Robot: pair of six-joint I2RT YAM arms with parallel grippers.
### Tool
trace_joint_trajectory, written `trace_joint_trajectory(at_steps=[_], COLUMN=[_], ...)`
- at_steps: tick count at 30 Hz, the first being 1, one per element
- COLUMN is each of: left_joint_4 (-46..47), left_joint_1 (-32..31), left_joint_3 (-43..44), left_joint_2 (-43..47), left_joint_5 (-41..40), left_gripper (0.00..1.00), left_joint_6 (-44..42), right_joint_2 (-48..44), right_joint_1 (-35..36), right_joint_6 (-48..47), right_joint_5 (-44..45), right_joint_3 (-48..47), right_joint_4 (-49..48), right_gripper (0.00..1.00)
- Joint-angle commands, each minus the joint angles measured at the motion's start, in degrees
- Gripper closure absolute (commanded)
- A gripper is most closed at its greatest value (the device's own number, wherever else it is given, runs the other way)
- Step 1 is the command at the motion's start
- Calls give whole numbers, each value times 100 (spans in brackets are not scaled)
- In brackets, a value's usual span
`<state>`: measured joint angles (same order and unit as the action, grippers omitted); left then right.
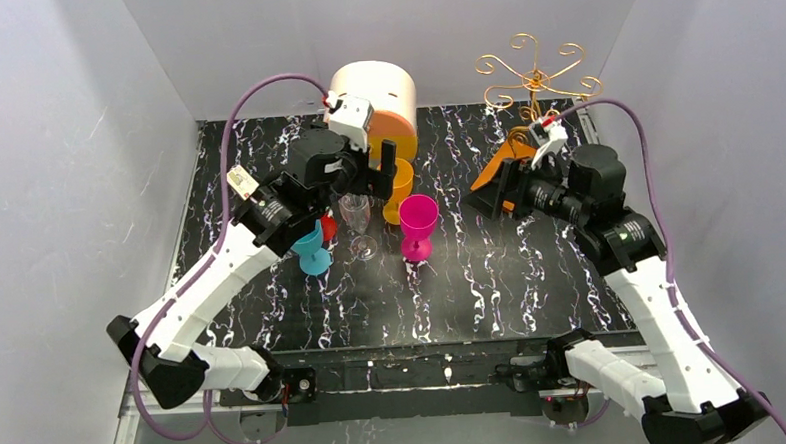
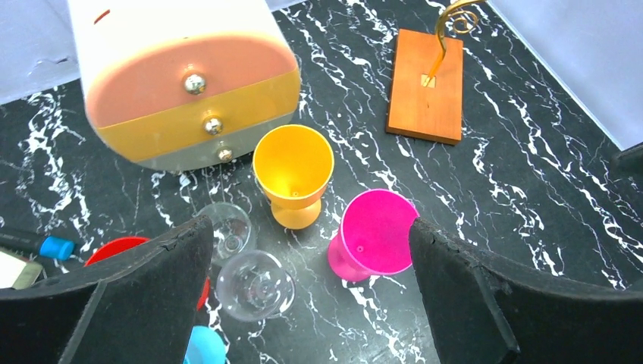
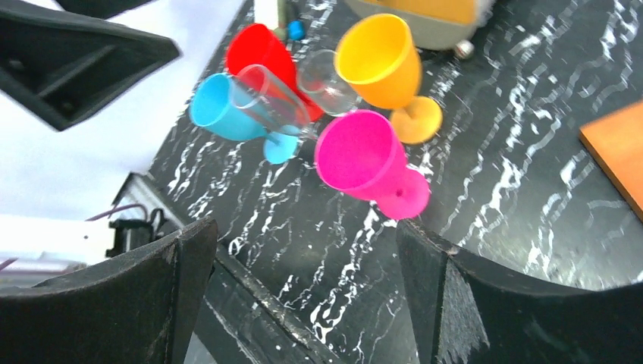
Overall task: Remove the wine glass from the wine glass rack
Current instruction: Reset both arms
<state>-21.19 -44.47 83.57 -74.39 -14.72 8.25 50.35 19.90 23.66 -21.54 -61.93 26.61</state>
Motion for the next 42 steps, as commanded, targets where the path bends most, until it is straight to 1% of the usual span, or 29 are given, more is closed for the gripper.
trace_joint_trajectory(at_steps=[1,6,9,14,17,18,23,28,32,37,39,42], left_joint_4=[-657,-1069,-1200,-1573,-1729,-1796,-2220,-2615,-2845,-2957,-2991,-2764], left_joint_1=[73,181,263,429,612,685,908,1382,1667,1783,1784,1784], left_joint_3=[199,377,511,698,732,785,1035,1293,1387,1443,1491,1309], left_joint_2=[257,343,392,501,597,608,582,512,420,419,398,564], left_joint_5=[-270,-592,-646,-1010,-1116,-1116,-1182,-1252,-1201,-1439,-1351,-1276], left_gripper=[2,2,2,2,2,2,2,2,2,2,2,2], left_joint_6=[71,136,150,182,230,252,437,563,807,1101,1199,1214], right_joint_2=[310,765,1068,1422,1563,1604,1772,1840,1941,2010,2111,2246], right_joint_1=[-13,-10,11,38,46,37,32,25,-47,-309,-576,-1196], right_joint_6=[-444,-540,-719,-1082,-1204,-1199,-1236,-1144,-1172,-1331,-1355,-1278], right_joint_5=[-1260,-1767,-1738,-989,-514,-218,720,1451,2270,2789,2742,2046], right_joint_3=[-688,-1294,-1754,-2427,-2736,-2819,-3027,-3142,-3345,-3703,-3873,-3943], right_joint_4=[-242,-233,39,657,812,827,871,891,1181,1474,1648,1813], right_gripper=[4,4,4,2,1,1,1,1,1,1,1,1])
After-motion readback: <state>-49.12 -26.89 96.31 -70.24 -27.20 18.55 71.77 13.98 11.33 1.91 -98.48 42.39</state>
